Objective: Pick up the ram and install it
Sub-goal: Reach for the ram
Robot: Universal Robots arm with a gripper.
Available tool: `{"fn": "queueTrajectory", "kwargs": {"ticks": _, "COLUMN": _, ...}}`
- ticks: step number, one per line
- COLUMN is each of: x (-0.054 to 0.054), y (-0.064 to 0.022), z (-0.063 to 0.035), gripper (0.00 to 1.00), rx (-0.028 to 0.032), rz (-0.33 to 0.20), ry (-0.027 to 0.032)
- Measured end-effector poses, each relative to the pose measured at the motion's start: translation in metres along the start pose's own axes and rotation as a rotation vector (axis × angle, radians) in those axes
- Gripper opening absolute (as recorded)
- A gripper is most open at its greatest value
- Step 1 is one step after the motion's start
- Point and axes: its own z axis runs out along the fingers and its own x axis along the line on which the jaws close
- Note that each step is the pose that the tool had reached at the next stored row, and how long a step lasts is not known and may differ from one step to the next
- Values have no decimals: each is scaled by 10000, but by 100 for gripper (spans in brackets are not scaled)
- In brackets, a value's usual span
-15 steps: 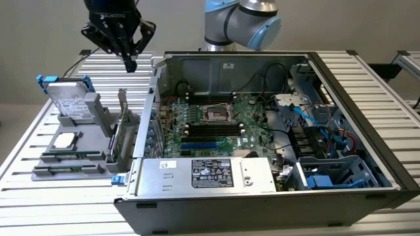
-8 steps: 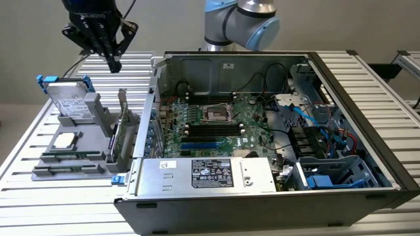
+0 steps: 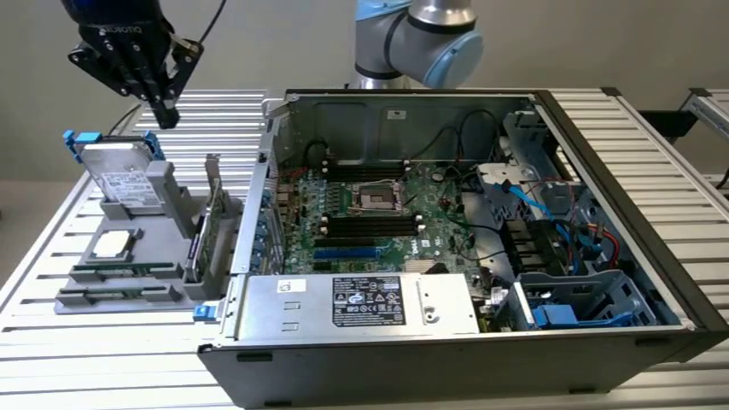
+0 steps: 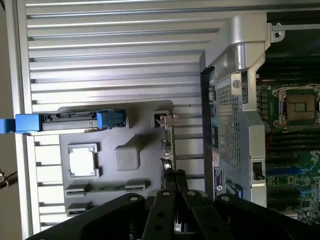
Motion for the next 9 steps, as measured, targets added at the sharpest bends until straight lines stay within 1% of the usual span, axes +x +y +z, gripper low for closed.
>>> {"fn": "queueTrajectory", "kwargs": {"ticks": 5, "x": 224, "y": -49, "z": 5, "gripper": 10, "rx": 1, "rz": 0, "ry": 2}}
{"fn": "queueTrajectory", "kwargs": {"ticks": 9, "x": 405, "y": -89, "z": 27, "gripper": 10, "rx": 1, "rz": 0, "ry": 9}}
